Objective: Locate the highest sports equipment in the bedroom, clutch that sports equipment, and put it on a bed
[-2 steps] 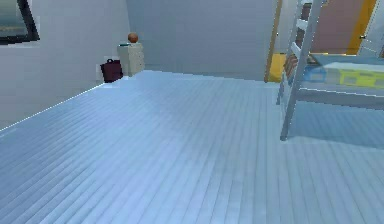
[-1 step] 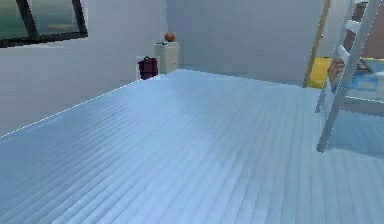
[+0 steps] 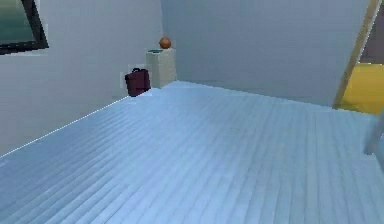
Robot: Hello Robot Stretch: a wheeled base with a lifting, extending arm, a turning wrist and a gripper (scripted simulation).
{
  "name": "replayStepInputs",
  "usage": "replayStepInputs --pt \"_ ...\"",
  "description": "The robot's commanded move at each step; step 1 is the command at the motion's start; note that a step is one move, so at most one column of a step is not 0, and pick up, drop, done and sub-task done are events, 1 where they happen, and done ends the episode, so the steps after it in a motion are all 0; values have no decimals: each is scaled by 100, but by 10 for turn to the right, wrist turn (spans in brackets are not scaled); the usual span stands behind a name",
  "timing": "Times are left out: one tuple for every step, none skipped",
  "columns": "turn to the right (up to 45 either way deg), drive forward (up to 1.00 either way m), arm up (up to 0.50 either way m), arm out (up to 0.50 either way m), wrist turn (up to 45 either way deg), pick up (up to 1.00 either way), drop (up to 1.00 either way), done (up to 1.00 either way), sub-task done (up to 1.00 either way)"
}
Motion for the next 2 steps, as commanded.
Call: replayStepInputs --pt "0 100 0 0 0 0 0 0 0" --pt "0 100 0 0 0 0 0 0 0"
